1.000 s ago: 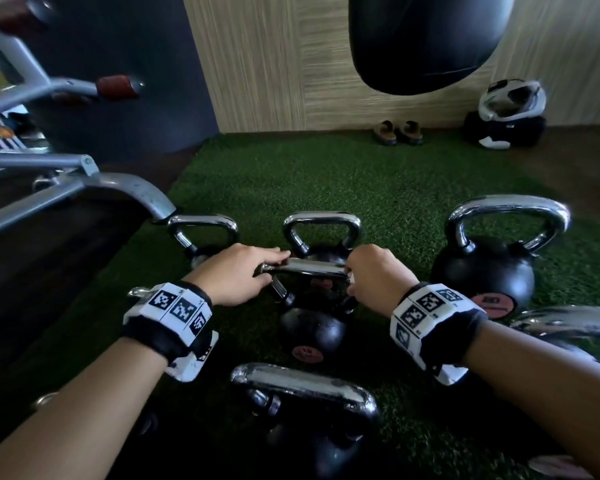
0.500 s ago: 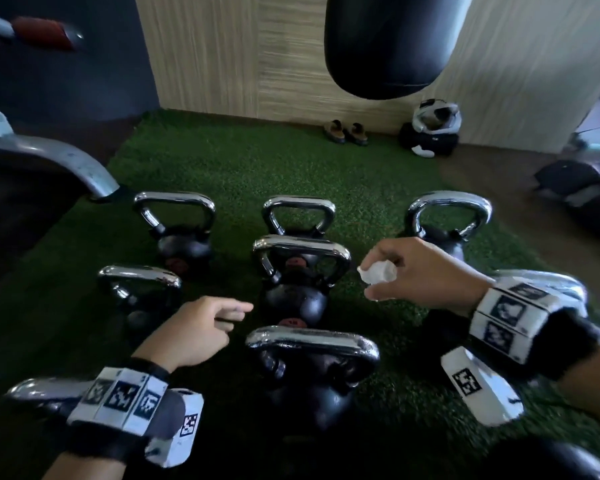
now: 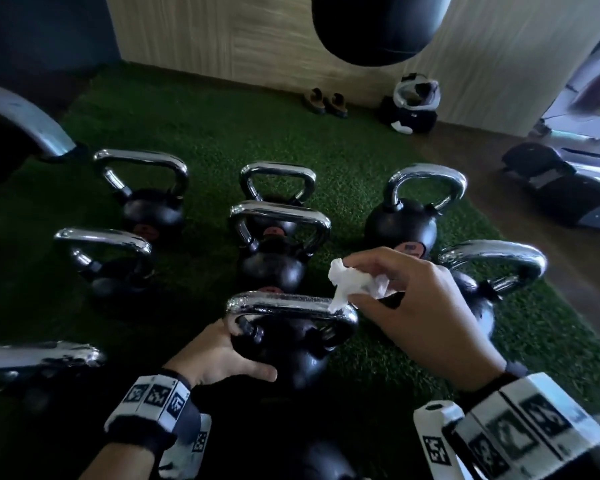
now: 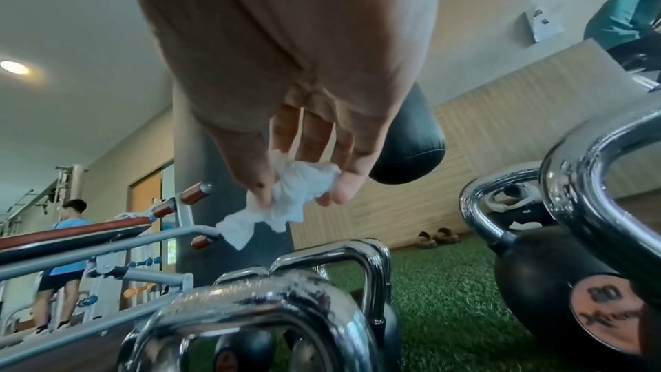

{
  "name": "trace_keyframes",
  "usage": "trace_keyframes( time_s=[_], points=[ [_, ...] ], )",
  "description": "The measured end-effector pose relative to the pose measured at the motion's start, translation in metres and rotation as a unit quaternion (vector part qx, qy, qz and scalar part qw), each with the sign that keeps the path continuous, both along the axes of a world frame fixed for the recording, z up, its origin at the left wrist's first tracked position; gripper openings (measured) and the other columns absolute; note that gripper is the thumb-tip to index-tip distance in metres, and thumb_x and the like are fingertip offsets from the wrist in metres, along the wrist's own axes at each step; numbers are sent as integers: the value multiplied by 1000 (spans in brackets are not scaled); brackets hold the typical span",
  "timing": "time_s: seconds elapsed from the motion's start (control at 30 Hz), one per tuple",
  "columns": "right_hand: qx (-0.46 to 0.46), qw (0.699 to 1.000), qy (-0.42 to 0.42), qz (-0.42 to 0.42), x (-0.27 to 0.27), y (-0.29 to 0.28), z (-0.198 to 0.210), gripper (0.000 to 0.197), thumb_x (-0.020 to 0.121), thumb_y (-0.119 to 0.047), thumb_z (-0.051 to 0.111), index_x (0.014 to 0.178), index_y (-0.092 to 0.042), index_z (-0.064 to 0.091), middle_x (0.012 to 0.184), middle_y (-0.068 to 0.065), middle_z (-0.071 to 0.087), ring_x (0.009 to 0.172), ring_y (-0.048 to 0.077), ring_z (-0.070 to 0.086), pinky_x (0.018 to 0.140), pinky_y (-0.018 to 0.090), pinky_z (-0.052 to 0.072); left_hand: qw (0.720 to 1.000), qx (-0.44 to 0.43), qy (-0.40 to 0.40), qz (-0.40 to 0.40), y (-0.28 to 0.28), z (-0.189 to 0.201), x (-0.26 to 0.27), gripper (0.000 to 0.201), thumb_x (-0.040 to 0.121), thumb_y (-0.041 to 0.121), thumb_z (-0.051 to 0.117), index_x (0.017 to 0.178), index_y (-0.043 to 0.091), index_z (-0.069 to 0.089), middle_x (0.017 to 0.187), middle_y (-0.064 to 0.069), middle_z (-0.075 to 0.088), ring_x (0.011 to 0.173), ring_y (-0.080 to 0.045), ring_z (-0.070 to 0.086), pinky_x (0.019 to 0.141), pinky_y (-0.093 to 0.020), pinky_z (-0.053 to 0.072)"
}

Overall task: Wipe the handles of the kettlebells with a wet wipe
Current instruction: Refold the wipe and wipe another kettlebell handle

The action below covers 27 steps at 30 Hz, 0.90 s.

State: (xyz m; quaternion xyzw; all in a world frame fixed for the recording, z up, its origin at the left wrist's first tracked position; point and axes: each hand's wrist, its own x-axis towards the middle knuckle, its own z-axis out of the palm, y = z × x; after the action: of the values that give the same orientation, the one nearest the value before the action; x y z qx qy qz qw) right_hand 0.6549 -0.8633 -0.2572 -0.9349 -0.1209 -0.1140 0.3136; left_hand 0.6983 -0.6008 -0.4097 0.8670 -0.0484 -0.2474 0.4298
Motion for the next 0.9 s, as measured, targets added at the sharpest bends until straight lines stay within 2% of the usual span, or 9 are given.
trace_keyframes(
  time_s=[0.13,0.23,0.3,0.37,0.47,0.6,0.7,0.83,0.9],
  points=[
    [-18,1000,-9,16,0,9,-15,36,76,-20,85,107,-35,77,89,-33,65,87,-11,57,81,1,37,1000,-8,5,17,0,-7,-1,75,54,48,98,110,45,49,118,26,49,118,-3,52,86,-8,36],
    [-29,998,-20,53,6,20,-30,34,76,-17,85,108,-28,79,96,-20,73,91,-3,60,83,9,42,999,-24,-6,23,1,-12,-1,69,57,40,99,107,45,52,115,29,51,105,9,52,79,0,37],
    [-42,995,-37,76,10,31,-39,30,77,-10,82,104,-24,80,95,-11,73,91,14,65,83,19,48,999,-46,-14,25,2,-14,0,69,53,41,101,107,45,58,116,26,61,105,12,55,93,-2,42],
    [-68,992,-56,92,11,40,-44,28,76,-2,79,94,-24,81,89,-7,71,84,21,64,80,25,49,998,-58,-15,22,3,-18,1,72,48,49,102,109,43,65,121,23,67,113,11,58,108,-18,45],
    [-99,989,-74,79,10,37,-46,29,71,0,71,81,-25,81,82,-6,67,75,21,63,75,25,45,997,-70,-17,21,4,-20,1,66,54,37,102,108,45,64,117,25,65,105,26,54,94,-1,41],
    [-70,997,-37,19,7,17,-42,27,73,-4,70,80,-28,81,81,-8,69,78,13,66,74,24,47,997,-72,-28,15,5,-23,2,76,54,41,101,119,42,62,128,23,60,118,9,55,105,-13,41],
    [-67,996,-56,21,7,22,-44,31,71,2,74,82,-27,82,82,-7,70,78,14,66,73,18,45,997,-71,-26,18,4,-24,1,74,55,40,101,116,47,58,129,23,59,120,7,55,105,-14,40],
    [-54,997,-54,-6,4,11,-49,32,70,0,77,80,-30,83,75,-7,69,68,6,59,70,5,40,998,-55,-19,18,5,-26,2,85,52,48,100,126,43,58,133,24,56,126,3,52,112,-21,39],
    [-25,998,-32,-55,0,-6,-55,29,70,-4,82,82,-31,82,75,-8,74,72,6,63,70,8,43,999,-41,-16,16,4,-28,4,88,53,49,99,129,43,53,128,30,51,121,6,49,106,-17,38]
  ],
)
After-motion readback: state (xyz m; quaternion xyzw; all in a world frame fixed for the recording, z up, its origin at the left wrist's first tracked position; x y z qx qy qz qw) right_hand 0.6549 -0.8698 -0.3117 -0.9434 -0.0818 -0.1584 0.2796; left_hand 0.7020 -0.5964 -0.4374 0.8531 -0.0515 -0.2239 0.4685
